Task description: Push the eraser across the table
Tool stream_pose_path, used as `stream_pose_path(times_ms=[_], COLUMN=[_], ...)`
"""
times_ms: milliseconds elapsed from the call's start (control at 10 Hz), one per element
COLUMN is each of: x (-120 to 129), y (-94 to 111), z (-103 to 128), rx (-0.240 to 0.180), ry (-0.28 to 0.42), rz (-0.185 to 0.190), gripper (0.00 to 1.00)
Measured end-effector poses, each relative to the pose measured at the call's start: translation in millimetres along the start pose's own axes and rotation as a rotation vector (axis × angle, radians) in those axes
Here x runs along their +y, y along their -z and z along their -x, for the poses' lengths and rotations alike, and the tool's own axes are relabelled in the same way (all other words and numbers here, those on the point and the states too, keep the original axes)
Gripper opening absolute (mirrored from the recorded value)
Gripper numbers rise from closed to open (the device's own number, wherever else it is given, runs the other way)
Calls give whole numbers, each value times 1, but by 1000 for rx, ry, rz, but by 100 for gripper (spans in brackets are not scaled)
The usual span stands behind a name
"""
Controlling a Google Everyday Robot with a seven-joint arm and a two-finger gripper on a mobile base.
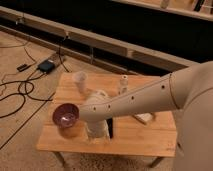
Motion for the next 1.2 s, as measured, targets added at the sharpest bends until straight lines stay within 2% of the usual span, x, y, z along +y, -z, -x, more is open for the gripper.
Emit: stream_pose_path(times_ms=[600, 1200], x=[-10, -14], y=[-42, -63], z=[7, 16], rx=[64, 86], ry=[-86, -116], rz=[44, 82], gripper=[65, 65])
